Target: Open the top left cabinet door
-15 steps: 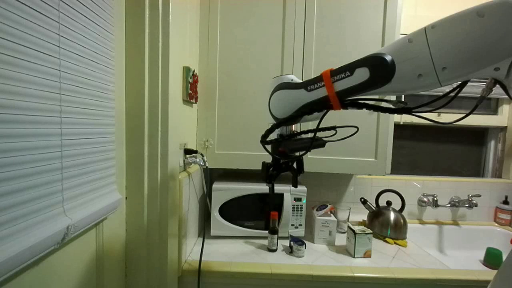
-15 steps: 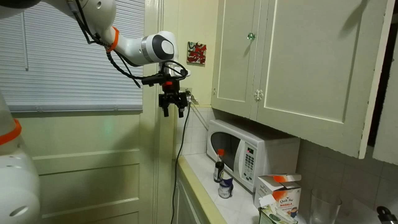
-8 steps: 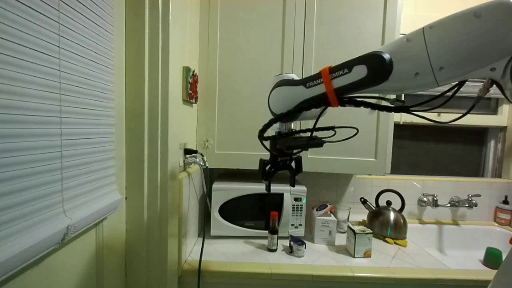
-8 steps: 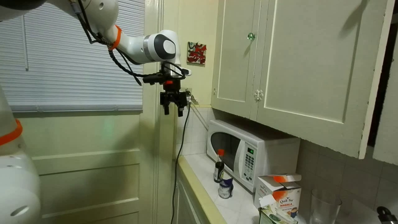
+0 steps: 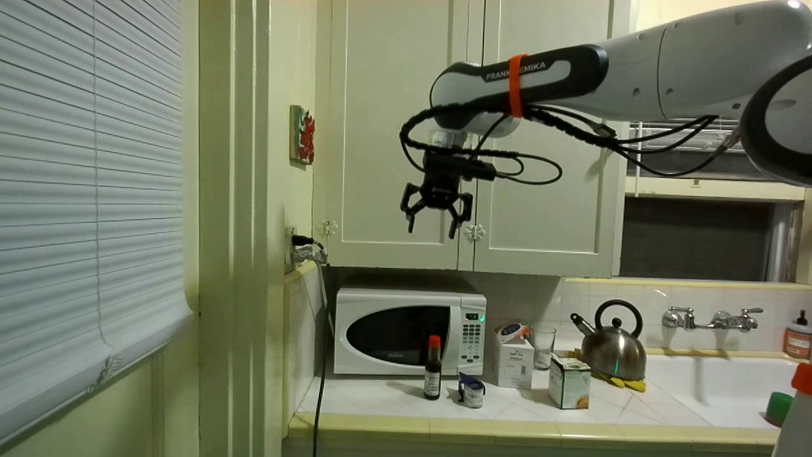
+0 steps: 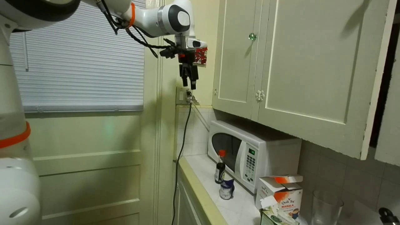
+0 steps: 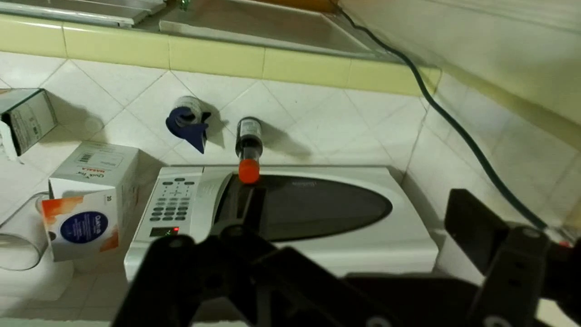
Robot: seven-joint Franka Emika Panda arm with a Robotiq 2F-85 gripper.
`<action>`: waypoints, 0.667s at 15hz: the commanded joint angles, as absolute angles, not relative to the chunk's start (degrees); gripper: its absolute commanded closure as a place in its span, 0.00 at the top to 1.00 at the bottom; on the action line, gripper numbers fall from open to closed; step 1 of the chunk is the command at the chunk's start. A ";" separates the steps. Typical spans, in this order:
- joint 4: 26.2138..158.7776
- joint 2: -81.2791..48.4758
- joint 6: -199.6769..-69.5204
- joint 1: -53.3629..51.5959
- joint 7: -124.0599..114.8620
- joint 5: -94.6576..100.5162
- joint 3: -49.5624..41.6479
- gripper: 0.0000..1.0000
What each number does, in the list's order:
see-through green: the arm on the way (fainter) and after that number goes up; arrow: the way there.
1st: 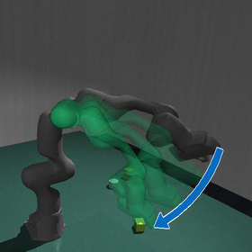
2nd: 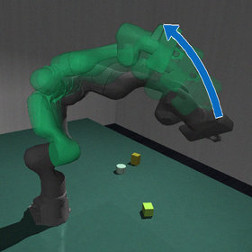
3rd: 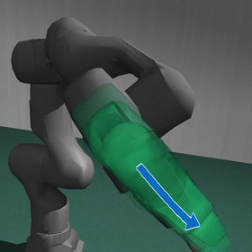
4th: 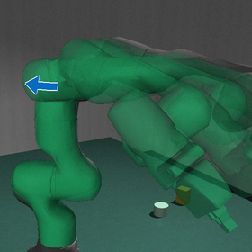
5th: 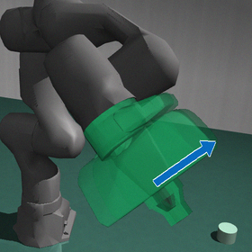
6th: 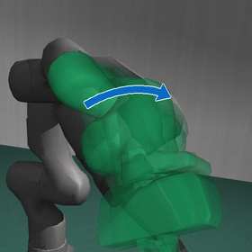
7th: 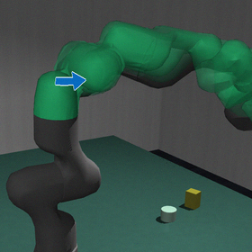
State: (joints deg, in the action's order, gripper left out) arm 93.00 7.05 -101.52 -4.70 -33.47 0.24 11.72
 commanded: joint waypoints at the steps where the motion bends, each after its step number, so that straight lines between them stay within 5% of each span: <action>1: 82.44 4.52 -100.52 -4.53 -40.25 -1.93 10.08 1.00; 10: 77.32 4.61 -112.67 -2.44 -37.97 -1.00 5.60 1.00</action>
